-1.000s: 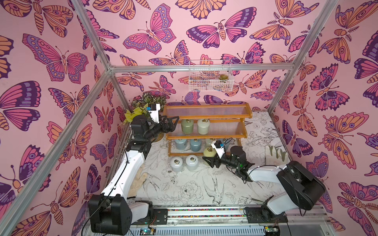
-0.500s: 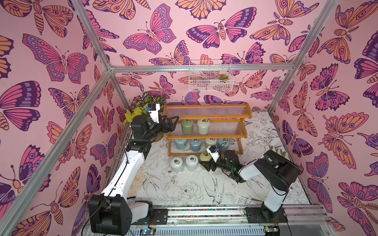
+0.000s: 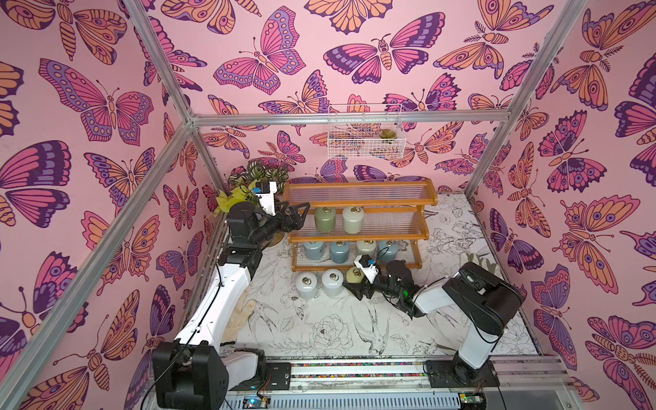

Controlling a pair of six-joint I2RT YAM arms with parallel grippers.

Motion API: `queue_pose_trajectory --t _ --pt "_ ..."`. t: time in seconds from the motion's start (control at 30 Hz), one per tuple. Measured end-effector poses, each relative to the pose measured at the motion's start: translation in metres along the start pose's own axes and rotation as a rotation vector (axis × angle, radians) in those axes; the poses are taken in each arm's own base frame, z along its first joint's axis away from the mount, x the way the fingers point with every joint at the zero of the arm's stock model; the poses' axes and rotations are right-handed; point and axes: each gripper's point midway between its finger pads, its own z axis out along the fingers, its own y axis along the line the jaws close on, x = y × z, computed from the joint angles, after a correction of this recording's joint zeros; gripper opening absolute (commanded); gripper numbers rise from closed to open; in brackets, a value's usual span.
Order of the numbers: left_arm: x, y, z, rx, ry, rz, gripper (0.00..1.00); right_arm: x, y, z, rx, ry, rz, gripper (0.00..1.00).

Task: Remove the tea canisters from the shelf
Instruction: Place the tea canister at the center of the board, then pick up the tea canister from the shelf.

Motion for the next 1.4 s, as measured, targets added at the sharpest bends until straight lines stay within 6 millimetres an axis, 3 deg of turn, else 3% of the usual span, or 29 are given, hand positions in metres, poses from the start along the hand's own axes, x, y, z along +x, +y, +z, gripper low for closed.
queue_pose_trajectory --t 0.43,0.77,0.87,1.0,1.4 --pt "-0.001 0.000 -0.002 -0.008 -0.008 0.001 1.00 -0.064 -0.004 -0.025 0.066 -0.118 -0.069 0.99" --pt "-0.007 -0.006 -0.013 -0.014 -0.037 0.010 1.00 -0.156 -0.036 -0.046 0.258 -0.234 -0.078 0.99" --pt "-0.006 -0.010 -0.018 -0.009 -0.043 0.014 1.00 -0.174 -0.046 -0.048 0.306 -0.251 -0.075 0.99" --pt "-0.004 -0.015 -0.022 0.009 -0.042 0.018 1.00 -0.182 -0.064 -0.045 0.357 -0.252 -0.065 0.99" --pt "-0.008 -0.034 -0.033 0.073 -0.048 0.040 1.00 -0.160 -0.109 -0.013 0.391 -0.210 0.035 0.99"
